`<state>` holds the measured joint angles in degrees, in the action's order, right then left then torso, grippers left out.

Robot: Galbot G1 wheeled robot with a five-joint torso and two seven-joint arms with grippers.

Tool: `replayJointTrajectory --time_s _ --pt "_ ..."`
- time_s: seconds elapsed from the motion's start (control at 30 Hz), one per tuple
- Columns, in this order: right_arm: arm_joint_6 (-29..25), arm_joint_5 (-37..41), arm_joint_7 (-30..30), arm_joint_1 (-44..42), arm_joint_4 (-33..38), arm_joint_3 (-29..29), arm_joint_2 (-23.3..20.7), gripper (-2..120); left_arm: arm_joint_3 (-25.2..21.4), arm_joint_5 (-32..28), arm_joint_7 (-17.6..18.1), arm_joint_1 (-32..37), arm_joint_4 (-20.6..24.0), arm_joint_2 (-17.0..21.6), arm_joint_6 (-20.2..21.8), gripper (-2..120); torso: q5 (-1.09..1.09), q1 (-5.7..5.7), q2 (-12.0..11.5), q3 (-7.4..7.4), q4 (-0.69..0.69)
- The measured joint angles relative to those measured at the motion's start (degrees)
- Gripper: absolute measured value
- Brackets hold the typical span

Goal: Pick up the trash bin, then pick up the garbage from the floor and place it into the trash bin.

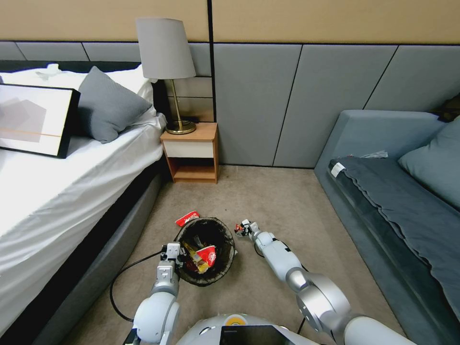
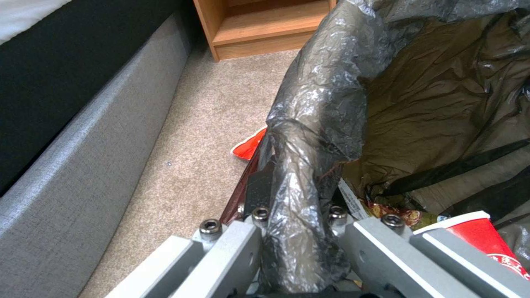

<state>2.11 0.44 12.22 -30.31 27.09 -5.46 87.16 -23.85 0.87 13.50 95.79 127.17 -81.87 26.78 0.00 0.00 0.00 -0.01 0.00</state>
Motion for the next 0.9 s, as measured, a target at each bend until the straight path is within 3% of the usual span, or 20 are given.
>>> replayJointTrajectory --time_s 0.9 --pt "1.79 1.56 -1.86 1.12 -1.83 -0.28 1.92 100 0.26 0.68 0.04 0.40 0.17 -0.31 -0.12 0 0.00 0.00 0.00 0.00 0.00"
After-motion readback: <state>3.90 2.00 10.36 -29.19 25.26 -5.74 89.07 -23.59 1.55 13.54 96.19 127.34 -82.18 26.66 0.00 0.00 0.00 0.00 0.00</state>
